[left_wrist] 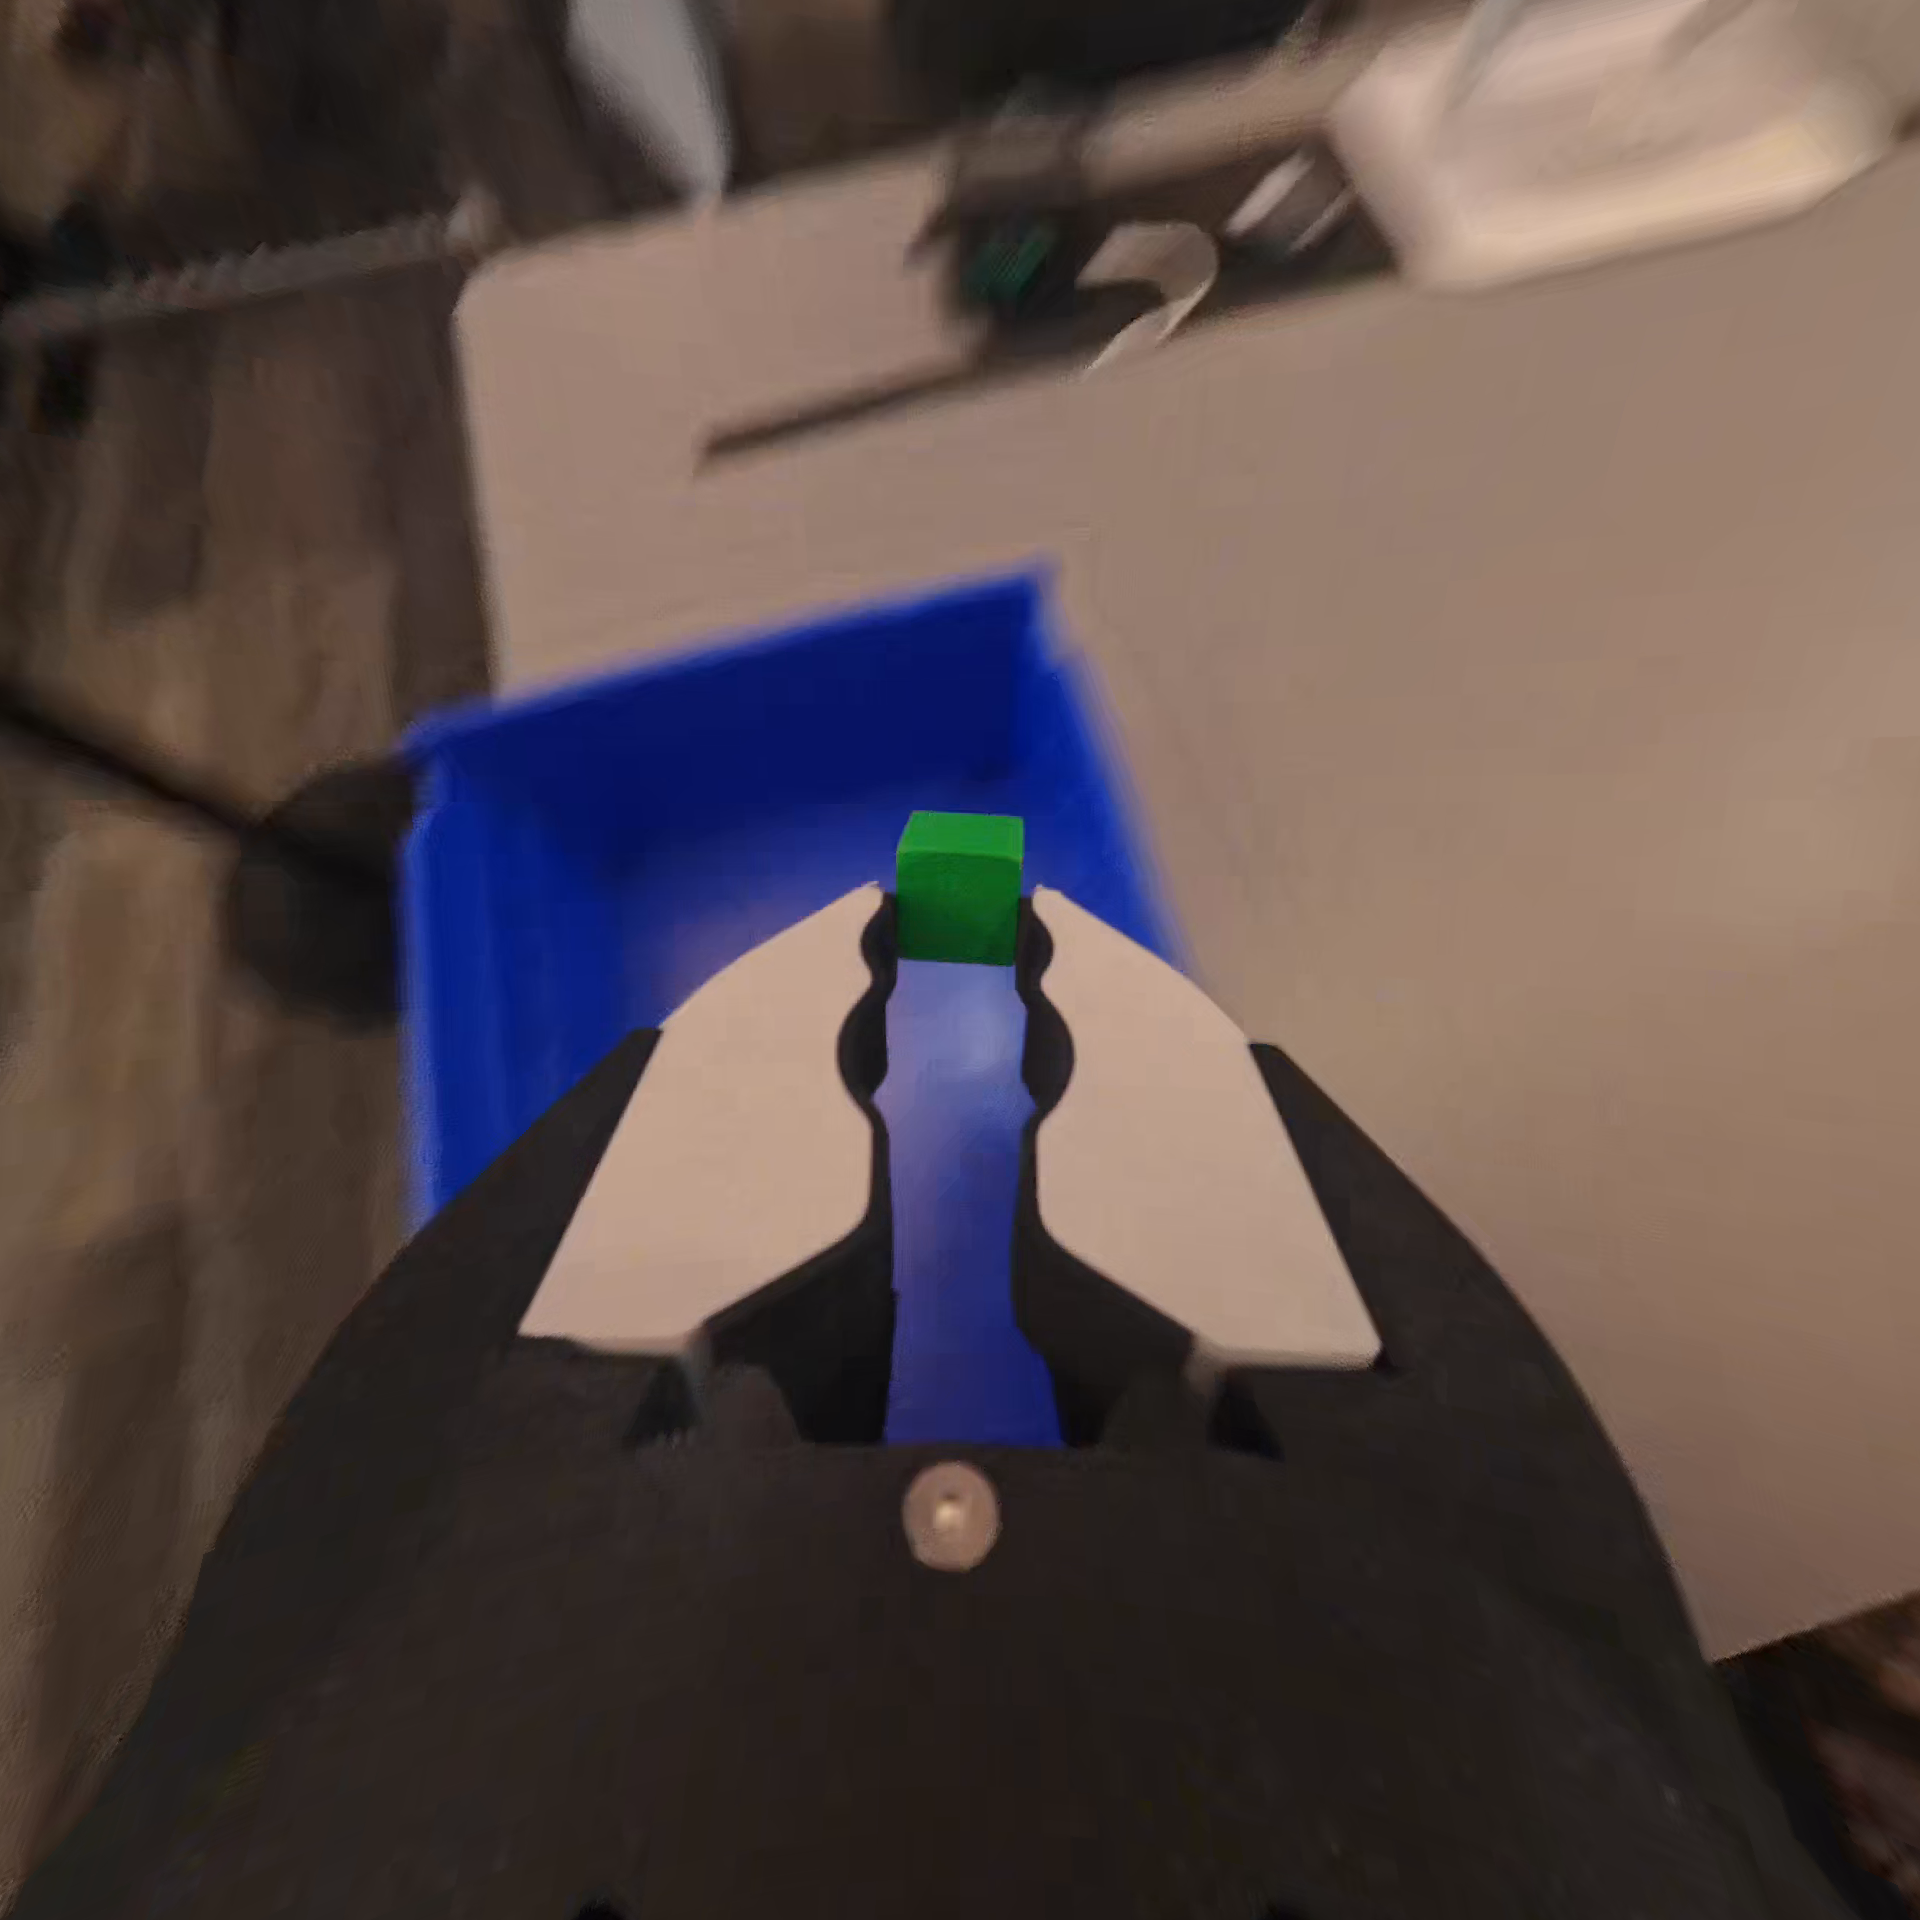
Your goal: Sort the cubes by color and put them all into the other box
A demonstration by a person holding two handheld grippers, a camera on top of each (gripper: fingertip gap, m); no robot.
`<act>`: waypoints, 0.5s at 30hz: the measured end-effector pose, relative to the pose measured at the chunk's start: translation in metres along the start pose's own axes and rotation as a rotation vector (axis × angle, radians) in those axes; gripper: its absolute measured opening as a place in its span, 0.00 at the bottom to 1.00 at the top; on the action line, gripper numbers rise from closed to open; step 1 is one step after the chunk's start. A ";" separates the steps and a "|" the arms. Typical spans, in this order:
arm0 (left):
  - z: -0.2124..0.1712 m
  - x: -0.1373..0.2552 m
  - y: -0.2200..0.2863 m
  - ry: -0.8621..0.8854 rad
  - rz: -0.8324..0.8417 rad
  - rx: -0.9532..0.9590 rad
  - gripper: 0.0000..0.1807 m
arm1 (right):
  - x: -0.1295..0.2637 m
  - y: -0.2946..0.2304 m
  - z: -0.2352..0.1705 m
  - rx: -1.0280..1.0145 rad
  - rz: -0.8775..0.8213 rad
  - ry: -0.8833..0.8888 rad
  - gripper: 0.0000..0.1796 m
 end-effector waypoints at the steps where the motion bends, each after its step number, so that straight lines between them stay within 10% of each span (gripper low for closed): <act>1: 0.025 -0.001 0.018 0.110 -0.072 -0.003 0.12 | -0.002 -0.004 0.002 0.021 0.009 0.017 0.39; 8: 0.129 -0.057 0.189 0.625 -0.815 0.109 0.12 | -0.026 -0.063 0.019 0.351 0.085 0.126 0.42; 15: 0.137 -0.114 0.330 0.633 -1.457 0.434 0.12 | -0.043 -0.117 0.028 0.931 -0.006 0.157 0.35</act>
Point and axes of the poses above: each gripper's, where its closed fingertips meet, x back along the fingers, z out of its top, y = z × x across the jaws, the point moved 5 cm from there along x, back along the fingers, and after that the axes turned 14 degrees about -x, right-handed, at the moved point
